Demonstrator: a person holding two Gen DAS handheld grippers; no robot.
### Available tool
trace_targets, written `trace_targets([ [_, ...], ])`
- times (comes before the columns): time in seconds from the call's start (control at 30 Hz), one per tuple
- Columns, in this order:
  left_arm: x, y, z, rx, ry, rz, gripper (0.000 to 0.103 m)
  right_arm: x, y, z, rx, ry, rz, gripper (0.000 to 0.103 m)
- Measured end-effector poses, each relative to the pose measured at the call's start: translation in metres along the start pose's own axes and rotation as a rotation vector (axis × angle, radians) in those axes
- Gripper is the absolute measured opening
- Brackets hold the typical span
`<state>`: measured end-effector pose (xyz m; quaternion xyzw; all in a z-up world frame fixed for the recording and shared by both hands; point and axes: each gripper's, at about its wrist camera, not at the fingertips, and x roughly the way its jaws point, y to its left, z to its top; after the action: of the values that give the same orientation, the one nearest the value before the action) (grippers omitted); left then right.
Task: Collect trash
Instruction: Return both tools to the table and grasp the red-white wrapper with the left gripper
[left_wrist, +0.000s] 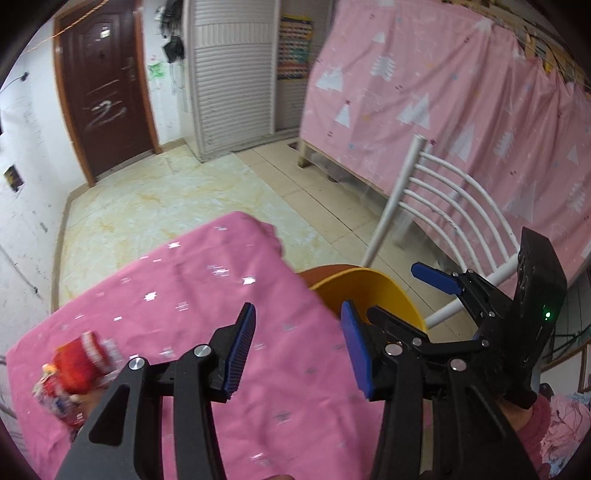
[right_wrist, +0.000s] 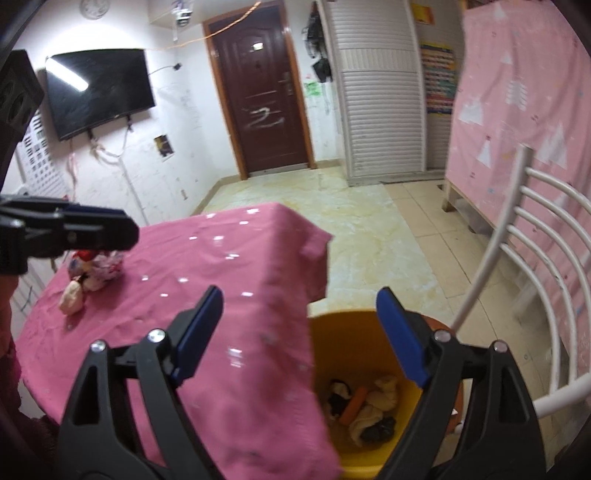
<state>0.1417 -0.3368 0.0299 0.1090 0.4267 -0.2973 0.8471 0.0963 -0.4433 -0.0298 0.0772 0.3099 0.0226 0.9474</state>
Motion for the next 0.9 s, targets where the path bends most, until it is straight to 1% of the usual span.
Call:
trace_targets([
  [0.13, -0.021, 0.033, -0.012, -0.029, -0.022, 0.042, 0.040, 0.009, 0.031, 0.008, -0.048, 0.012, 0.034, 0.082],
  [0.23, -0.035, 0.060, -0.022, -0.048, -0.032, 0.069, 0.040, 0.015, 0.055, 0.011, -0.087, 0.021, 0.050, 0.086],
  [0.37, -0.050, 0.096, -0.038, -0.069, -0.034, 0.107, 0.041, 0.022, 0.082, 0.014, -0.129, 0.038, 0.075, 0.087],
  [0.57, -0.062, 0.149, -0.062, -0.121, -0.024, 0.153, 0.044, 0.032, 0.119, 0.014, -0.184, 0.069, 0.115, 0.087],
  [0.7, -0.066, 0.177, -0.078, -0.161, -0.014, 0.170, 0.044, 0.039, 0.147, 0.011, -0.226, 0.092, 0.150, 0.089],
  [0.73, -0.066, 0.183, -0.081, -0.169, -0.011, 0.172, 0.044, 0.041, 0.156, 0.010, -0.231, 0.099, 0.171, 0.089],
  [0.9, -0.061, 0.210, -0.094, -0.226, 0.017, 0.161, 0.044, 0.048, 0.186, 0.004, -0.264, 0.135, 0.244, 0.089],
])
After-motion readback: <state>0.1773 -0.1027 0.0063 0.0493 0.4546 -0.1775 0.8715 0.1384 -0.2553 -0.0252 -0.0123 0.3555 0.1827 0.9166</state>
